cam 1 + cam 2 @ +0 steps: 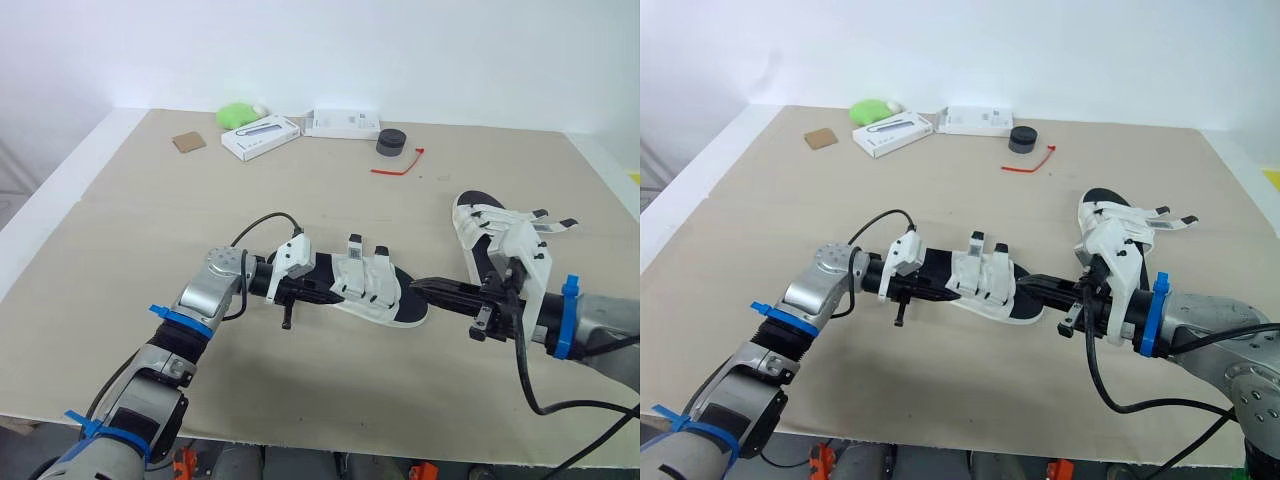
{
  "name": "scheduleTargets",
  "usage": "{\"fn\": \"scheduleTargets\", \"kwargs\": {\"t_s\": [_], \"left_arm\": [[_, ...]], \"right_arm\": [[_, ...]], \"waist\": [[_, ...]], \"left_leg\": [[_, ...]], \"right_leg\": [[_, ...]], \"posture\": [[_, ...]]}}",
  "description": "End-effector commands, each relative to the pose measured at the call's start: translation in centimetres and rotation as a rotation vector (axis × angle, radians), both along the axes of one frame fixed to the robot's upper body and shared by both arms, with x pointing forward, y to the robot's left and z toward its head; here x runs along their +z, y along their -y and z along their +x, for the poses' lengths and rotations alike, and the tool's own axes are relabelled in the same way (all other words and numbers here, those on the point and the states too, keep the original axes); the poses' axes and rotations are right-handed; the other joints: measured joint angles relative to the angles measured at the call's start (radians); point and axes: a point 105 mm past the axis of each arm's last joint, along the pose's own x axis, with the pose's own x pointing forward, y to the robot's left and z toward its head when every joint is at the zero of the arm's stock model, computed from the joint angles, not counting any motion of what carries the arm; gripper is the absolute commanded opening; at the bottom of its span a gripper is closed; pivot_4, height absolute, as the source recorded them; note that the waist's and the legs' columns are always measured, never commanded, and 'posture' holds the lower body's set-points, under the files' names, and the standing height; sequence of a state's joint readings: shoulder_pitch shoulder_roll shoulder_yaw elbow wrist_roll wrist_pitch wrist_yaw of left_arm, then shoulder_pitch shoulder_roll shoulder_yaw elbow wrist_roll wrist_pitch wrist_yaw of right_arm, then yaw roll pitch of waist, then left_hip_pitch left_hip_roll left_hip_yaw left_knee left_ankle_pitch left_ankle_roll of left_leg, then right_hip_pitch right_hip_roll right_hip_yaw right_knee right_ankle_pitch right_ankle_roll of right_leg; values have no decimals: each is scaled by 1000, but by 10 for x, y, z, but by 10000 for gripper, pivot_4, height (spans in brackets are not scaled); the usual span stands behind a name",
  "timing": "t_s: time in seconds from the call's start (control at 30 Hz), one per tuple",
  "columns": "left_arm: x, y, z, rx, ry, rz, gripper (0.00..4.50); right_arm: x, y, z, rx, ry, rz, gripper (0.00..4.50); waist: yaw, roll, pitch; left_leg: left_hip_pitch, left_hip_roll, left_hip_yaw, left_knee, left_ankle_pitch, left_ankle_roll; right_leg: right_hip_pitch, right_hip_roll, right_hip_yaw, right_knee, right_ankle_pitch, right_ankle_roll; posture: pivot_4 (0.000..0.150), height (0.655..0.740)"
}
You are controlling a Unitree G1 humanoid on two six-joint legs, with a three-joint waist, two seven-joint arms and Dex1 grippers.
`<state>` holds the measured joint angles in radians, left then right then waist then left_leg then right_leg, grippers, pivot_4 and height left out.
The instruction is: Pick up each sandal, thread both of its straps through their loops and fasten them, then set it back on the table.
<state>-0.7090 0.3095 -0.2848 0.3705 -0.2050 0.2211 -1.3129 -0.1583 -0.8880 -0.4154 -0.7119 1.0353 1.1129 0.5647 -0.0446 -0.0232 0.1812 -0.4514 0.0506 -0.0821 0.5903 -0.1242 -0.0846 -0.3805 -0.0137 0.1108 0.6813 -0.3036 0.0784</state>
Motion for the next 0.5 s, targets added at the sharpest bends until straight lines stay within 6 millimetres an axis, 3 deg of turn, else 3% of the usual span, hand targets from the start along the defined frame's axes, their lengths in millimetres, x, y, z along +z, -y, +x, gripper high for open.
{"fn": "scheduleTargets", "kwargs": {"t_s": [0.03,0.2,0.3,0.33,0.4,0.47,0.5], "left_arm": [[-10,-4,2,66,-40,9,487],[3,-11,15,218,-62,-69,487],[22,-33,42,479,-49,-148,487],[27,-43,52,577,-43,-171,487],[37,-87,81,923,-46,-236,487],[41,-129,94,1201,-97,-319,487],[41,-139,95,1265,-120,-345,487]], "right_arm": [[6,-3,1,9,36,14,0],[6,-4,3,10,37,24,0],[5,-5,4,13,34,33,0],[4,-6,5,16,33,35,0],[3,-6,7,20,28,41,0],[2,-7,10,27,25,53,0],[1,-9,11,31,25,58,0]], "waist": [[-1,0,0],[-1,0,0],[-5,0,0],[-7,0,0],[-9,0,0],[-13,-2,1],[-16,-2,1]], "left_leg": [[0,0,0,0,0,0],[2,0,0,1,2,3],[3,0,0,1,3,5],[4,1,0,1,3,5],[4,1,1,0,4,6],[4,2,0,0,4,6],[4,2,0,0,4,6]], "right_leg": [[0,0,0,0,0,0],[2,0,0,0,2,0],[2,0,0,0,4,0],[2,0,0,0,4,0],[2,1,0,0,5,0],[2,2,0,0,6,0],[2,2,0,0,6,0]], "posture": [[1500,7400],[1500,7400],[1500,7400],[1500,7400],[1500,7400],[1500,7400],[1500,7400]]}}
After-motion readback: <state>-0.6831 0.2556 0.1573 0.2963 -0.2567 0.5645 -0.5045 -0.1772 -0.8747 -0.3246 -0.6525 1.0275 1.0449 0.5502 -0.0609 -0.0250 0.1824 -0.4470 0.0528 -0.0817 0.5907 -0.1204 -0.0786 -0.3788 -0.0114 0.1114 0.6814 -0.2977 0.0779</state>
